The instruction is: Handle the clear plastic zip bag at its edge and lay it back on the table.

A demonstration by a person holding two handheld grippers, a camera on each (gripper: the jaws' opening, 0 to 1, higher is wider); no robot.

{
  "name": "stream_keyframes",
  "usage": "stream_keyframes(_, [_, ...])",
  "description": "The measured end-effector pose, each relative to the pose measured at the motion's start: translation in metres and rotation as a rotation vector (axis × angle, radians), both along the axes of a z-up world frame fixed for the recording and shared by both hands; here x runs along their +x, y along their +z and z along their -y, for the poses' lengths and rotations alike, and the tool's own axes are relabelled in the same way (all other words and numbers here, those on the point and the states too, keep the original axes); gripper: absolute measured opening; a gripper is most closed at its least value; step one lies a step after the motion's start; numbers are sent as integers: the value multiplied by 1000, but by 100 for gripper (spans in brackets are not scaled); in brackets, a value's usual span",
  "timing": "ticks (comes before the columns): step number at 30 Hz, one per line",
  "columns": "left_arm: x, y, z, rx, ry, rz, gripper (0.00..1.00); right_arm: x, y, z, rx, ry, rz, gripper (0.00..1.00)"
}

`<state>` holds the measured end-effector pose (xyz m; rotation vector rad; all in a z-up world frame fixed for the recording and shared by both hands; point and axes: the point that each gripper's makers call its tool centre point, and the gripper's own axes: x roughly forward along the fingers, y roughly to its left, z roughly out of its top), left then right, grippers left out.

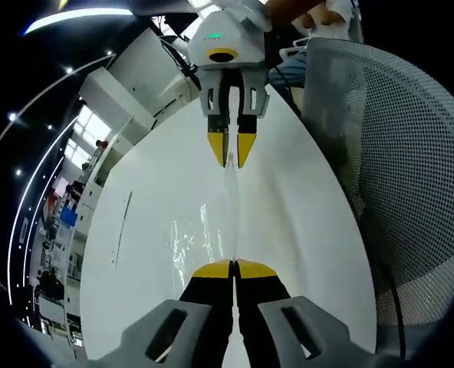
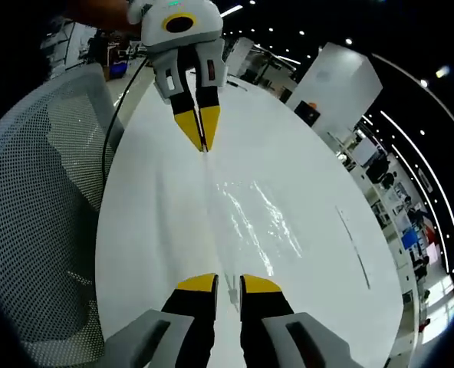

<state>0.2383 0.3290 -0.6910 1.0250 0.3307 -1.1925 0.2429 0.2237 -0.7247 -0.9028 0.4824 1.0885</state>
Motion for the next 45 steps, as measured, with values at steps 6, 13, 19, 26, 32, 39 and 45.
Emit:
stream_keyframes(6, [-2, -2, 5, 9, -15, 0, 0, -3, 15, -10, 34, 30, -15, 9])
stream_keyframes(13, [-5, -5, 8, 21, -28, -2, 0, -2, 20, -17, 58, 54, -35, 7])
stream_keyframes(19, [-7, -5, 9, 21, -29, -6, 0, -1, 17, -23, 54, 65, -42, 7])
stream_keyframes(26, [-9, -3, 11, 15, -31, -4, 0, 2, 7, -29, 46, 69, -60, 4])
stream_keyframes(32, [-9, -4, 8, 13, -23, -25, 0, 0, 1, -34, 46, 76, -86, 0])
stream_keyframes(39, [-8, 2, 5, -20, 21, -38, 3, 5, -2, -36, 59, 69, -107, 0])
stream_keyframes(45, [-7, 18, 12, -50, 35, 6, 18, 11, 1, -39, 85, 37, -127, 0])
